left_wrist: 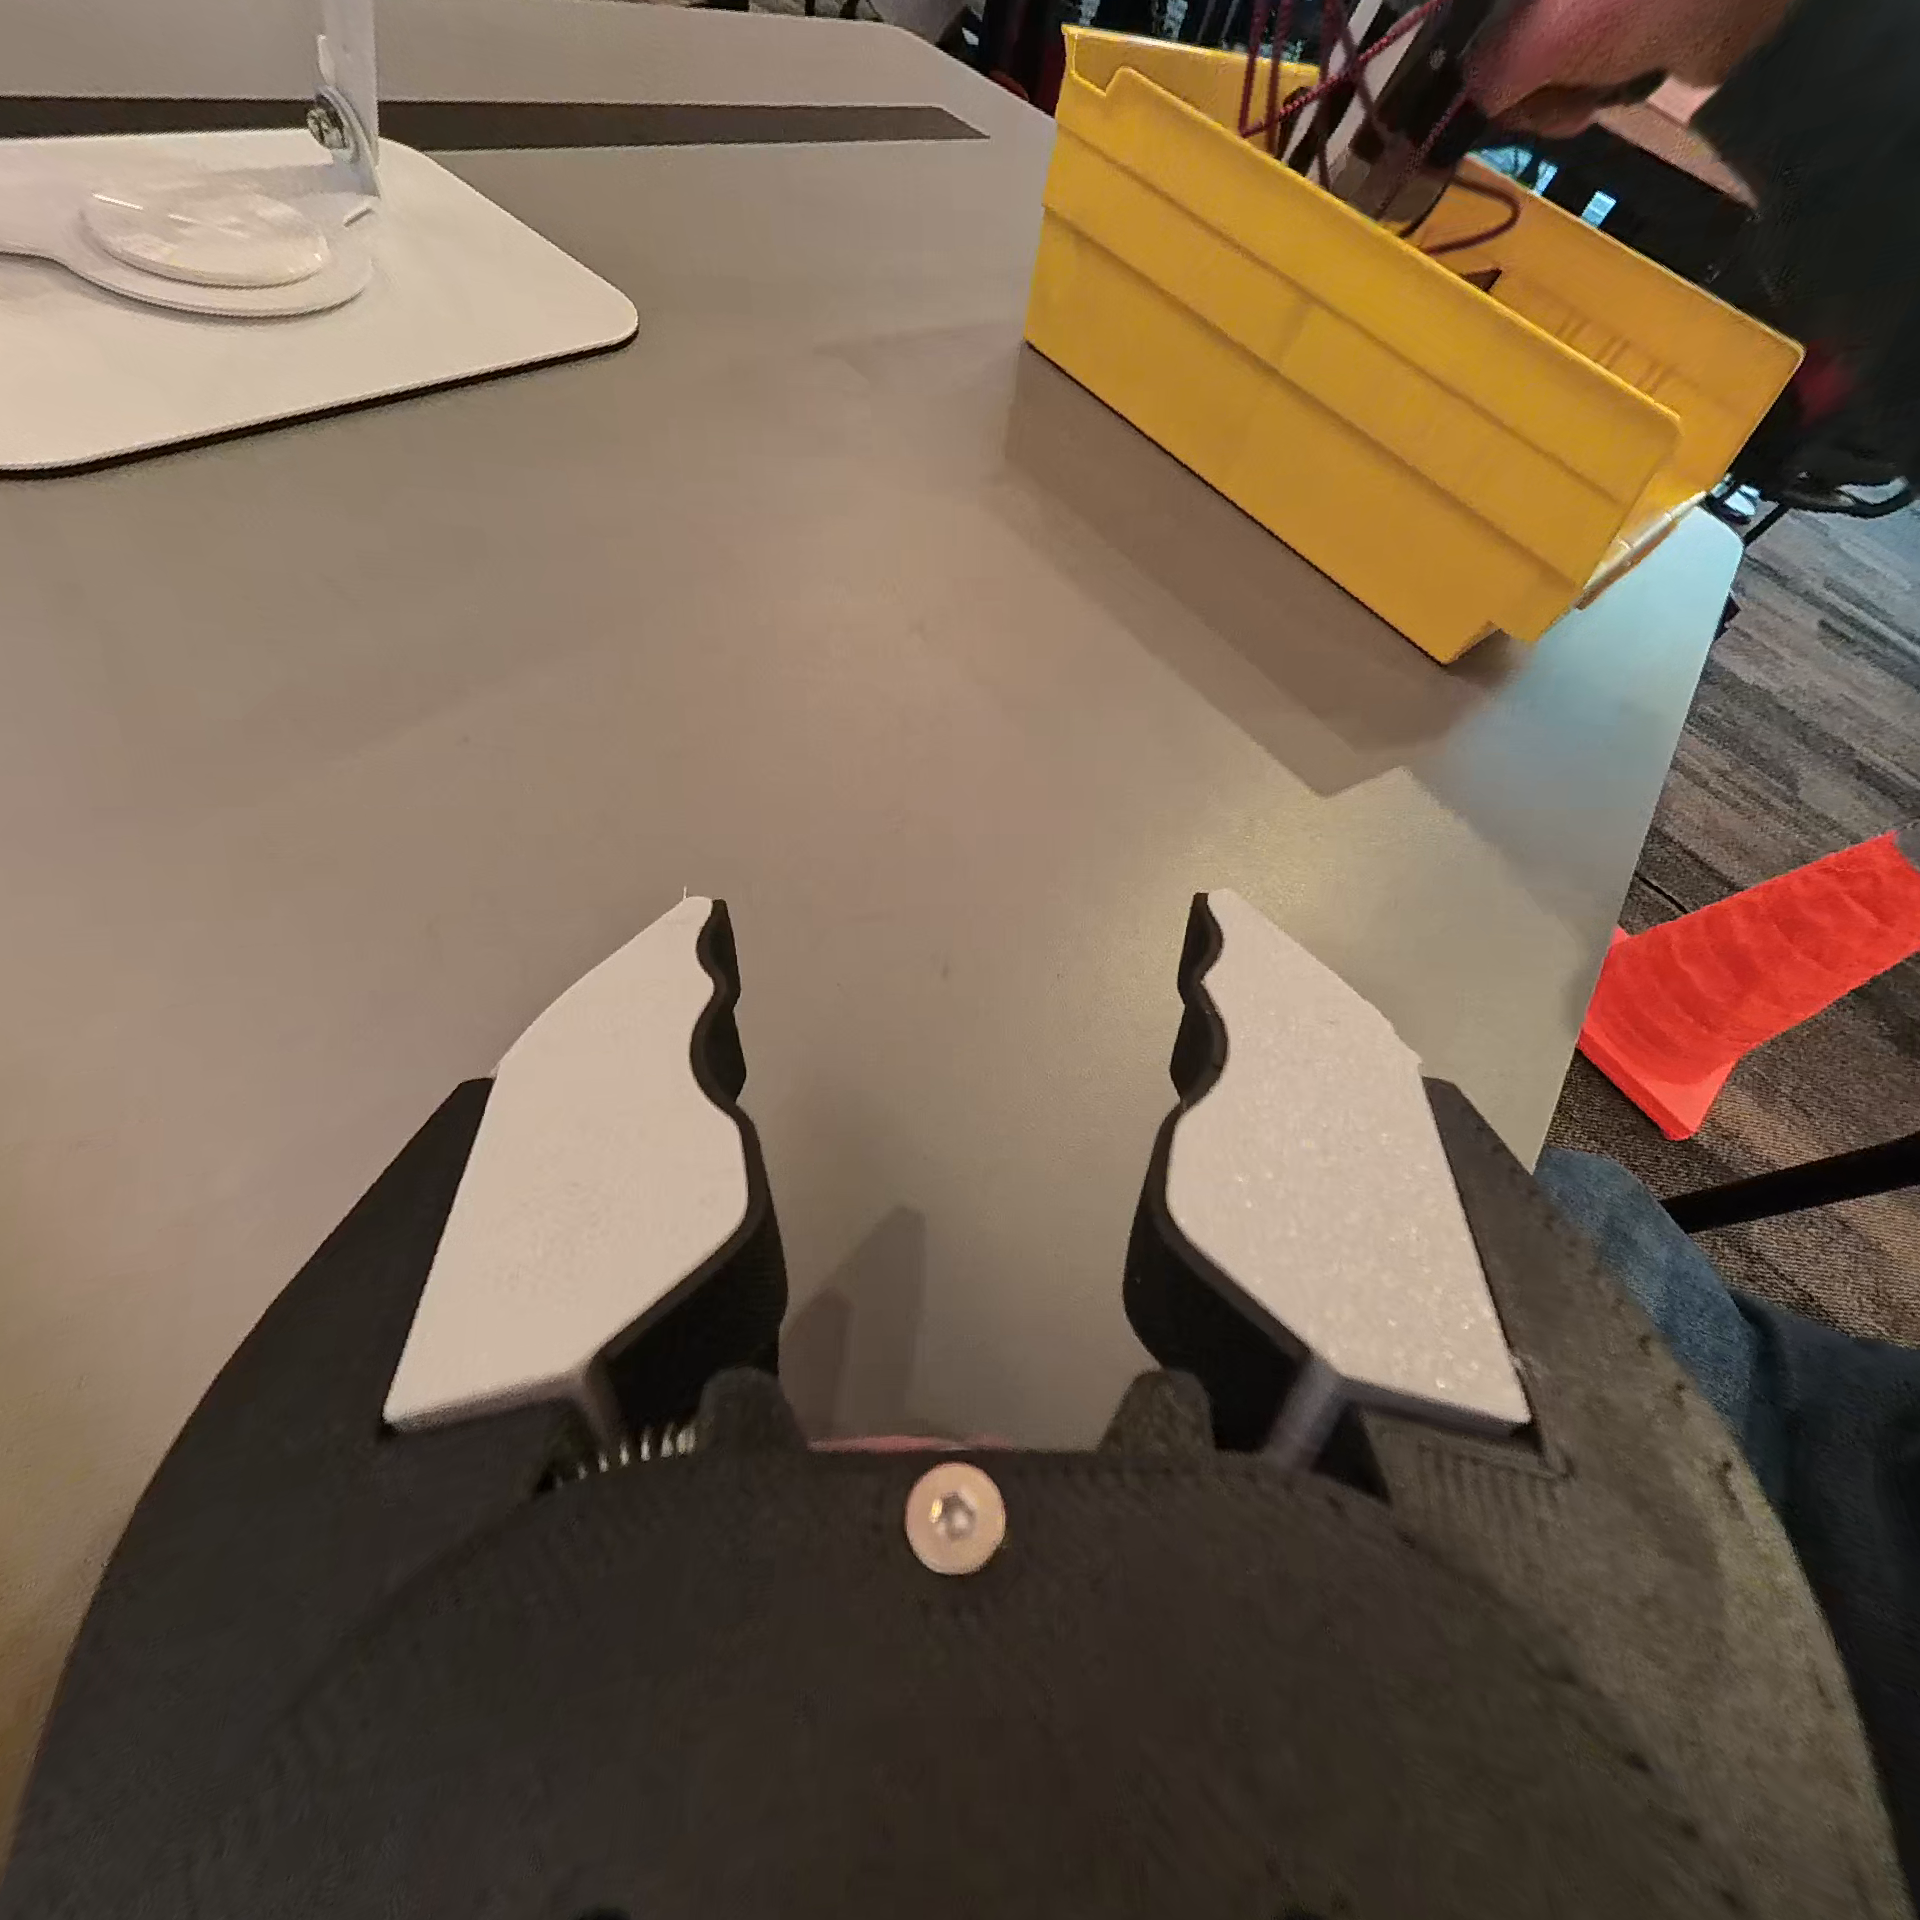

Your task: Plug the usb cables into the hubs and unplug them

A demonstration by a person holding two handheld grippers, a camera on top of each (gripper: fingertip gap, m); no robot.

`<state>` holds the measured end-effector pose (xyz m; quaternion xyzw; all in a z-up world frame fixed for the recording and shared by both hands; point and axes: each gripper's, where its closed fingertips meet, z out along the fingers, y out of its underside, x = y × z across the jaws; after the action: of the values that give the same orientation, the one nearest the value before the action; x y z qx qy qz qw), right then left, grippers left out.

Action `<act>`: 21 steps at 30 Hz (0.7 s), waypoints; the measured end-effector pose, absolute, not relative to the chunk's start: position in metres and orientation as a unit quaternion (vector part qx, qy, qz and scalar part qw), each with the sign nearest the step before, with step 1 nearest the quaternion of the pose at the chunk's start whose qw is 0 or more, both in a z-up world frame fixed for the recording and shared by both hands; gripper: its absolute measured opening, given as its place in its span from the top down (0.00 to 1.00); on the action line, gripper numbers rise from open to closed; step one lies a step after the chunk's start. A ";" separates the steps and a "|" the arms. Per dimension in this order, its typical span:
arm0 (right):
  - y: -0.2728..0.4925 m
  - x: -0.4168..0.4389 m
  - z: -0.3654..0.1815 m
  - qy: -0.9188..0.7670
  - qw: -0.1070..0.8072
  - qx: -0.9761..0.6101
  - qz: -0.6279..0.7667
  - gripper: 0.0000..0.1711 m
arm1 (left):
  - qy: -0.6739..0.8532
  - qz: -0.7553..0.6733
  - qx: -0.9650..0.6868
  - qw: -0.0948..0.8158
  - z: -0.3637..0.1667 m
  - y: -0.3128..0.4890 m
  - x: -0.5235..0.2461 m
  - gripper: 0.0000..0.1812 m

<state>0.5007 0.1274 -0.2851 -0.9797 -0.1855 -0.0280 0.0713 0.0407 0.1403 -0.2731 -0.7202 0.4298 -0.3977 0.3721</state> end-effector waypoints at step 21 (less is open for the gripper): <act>0.103 0.521 -0.158 -0.129 0.249 -0.957 -0.077 0.66 | 0.491 -0.341 -0.658 0.458 -0.226 0.135 0.033 0.67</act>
<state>0.5207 0.1026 -0.1579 -0.9568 -0.1289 -0.0775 0.2489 0.0333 0.1353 -0.2260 -0.6580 0.4908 -0.3412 0.4580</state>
